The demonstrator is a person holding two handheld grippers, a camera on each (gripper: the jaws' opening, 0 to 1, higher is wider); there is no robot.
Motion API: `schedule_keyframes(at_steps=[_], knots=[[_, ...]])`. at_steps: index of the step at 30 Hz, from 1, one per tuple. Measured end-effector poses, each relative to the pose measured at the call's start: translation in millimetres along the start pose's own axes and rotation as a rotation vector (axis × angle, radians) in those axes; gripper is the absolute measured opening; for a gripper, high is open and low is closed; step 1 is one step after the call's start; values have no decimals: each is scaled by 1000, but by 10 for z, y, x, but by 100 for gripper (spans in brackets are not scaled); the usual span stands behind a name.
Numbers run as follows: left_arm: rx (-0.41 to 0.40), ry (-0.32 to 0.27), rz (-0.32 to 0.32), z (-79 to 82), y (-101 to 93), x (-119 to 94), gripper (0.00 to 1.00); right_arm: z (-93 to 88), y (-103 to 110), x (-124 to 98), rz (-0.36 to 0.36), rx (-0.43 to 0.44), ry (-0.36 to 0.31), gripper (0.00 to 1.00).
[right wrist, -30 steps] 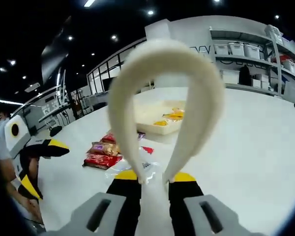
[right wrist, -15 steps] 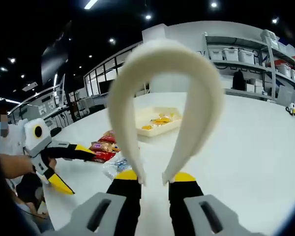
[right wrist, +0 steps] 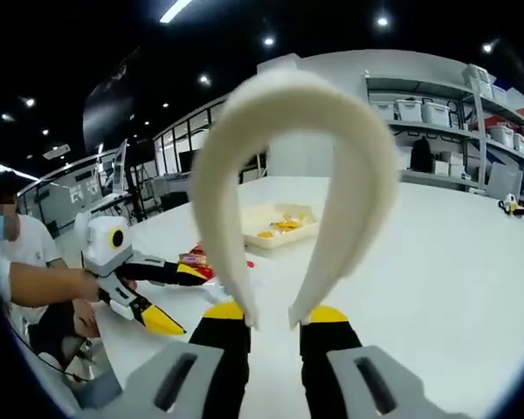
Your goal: Place the target food into the container with the food tongs after gripping and lifting it, then release it inside without dropping or visibly crushing the food.
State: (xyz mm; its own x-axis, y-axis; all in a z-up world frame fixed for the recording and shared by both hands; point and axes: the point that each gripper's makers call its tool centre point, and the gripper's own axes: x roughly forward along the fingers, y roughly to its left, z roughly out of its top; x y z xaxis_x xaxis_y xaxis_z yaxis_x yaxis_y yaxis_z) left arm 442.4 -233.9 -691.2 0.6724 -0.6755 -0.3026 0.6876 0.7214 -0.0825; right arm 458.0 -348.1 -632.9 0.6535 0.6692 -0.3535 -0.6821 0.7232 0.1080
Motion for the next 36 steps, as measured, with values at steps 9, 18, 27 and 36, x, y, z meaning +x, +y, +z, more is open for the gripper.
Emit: schedule_keyframes(at_steps=[9, 18, 27, 36], knots=[[-28, -14, -14, 92, -1, 93, 60, -48, 47, -160, -7, 28, -28, 15], [-9, -7, -35, 216, -67, 240, 60, -125, -44, -232, -19, 66, -37, 16], [11, -16, -73, 305, -224, 414, 60, -194, -238, -7, -15, 63, -18, 16], [1, 4, -37, 189, -122, 344, 60, 44, -276, 692, 40, -8, -25, 16]])
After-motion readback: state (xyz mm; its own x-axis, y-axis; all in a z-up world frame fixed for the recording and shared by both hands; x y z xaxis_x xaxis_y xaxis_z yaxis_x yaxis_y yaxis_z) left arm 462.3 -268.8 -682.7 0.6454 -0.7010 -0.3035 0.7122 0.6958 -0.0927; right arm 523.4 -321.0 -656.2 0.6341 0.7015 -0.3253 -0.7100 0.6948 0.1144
